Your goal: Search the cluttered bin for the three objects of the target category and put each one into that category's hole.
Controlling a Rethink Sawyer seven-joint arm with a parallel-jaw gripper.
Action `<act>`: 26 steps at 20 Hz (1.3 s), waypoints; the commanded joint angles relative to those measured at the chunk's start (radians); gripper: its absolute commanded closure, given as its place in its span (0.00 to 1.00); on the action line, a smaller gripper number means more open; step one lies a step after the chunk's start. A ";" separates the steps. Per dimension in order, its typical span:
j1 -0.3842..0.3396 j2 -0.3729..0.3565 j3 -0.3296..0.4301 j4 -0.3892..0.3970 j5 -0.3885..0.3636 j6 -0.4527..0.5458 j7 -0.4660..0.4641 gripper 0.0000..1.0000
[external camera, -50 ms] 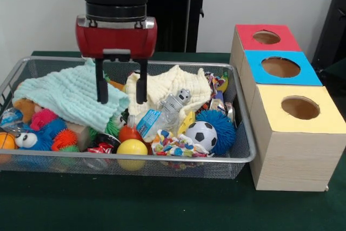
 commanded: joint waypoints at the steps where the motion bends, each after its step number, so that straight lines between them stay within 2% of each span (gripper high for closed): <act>1: -0.050 0.091 0.121 0.048 -0.045 0.114 -0.245 0.00; 7: -0.026 0.139 0.078 -0.009 -0.116 0.201 -0.274 0.00; 11: -0.033 0.163 0.082 -0.021 -0.139 0.211 -0.277 0.00; 18: -0.051 0.195 0.099 -0.020 -0.140 0.244 -0.260 0.00; 26: -0.083 0.229 0.135 0.000 -0.127 0.220 -0.255 0.00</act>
